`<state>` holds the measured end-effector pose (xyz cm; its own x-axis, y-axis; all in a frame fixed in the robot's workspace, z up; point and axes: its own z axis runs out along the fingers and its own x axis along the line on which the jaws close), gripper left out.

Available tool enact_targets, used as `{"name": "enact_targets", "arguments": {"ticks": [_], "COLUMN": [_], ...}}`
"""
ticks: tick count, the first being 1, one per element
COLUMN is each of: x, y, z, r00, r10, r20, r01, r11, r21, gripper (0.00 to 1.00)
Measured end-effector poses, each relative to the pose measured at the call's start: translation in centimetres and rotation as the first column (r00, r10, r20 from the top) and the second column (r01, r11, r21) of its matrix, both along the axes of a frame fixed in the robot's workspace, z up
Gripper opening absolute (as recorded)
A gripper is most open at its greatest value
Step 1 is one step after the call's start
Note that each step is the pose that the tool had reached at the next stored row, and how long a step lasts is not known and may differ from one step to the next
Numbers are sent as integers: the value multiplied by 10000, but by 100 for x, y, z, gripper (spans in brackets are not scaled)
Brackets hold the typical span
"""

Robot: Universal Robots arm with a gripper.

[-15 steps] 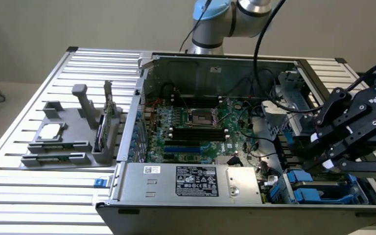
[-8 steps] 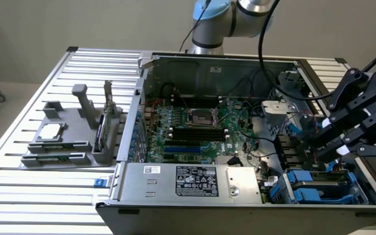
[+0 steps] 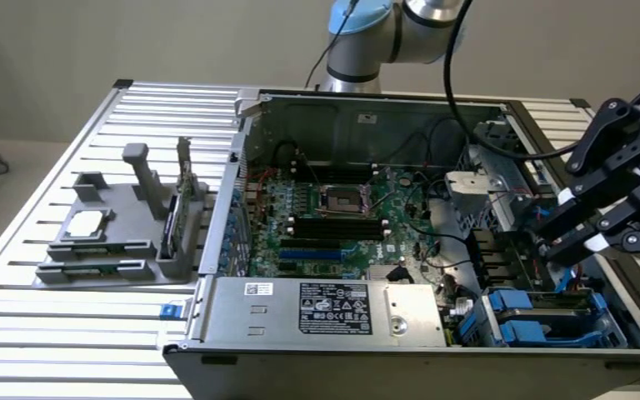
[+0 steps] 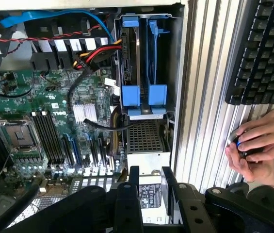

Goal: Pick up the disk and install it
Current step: 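Insert the second disk wire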

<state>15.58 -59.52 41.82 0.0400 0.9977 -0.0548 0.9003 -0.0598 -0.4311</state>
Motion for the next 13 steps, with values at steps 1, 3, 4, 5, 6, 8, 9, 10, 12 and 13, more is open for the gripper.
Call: {"name": "enact_targets", "arguments": {"ticks": [1,3,4,5,6,8,9,10,12,13], "x": [0,0,0,0,0,-3,-6,-10,-23,-29], "y": [0,1,1,2,6,36,67,105,187,232], "z": [4,7,7,6,4,5,5,5,6,5], "r00": [10000,10000,10000,10000,10000,10000,10000,10000,10000,10000], "r10": [-1,-6,-8,-9,-10,-10,-11,-10,-11,-10], "r20": [0,1,0,0,0,0,3,10,46,76], "r01": [1,6,8,9,10,10,11,10,10,10], "r11": [10000,10000,10000,10000,10000,10000,10000,10000,10000,10000], "r21": [5,23,37,50,54,53,52,52,51,52], "gripper": [32,32,32,32,32,32,32,32,32,32]}}
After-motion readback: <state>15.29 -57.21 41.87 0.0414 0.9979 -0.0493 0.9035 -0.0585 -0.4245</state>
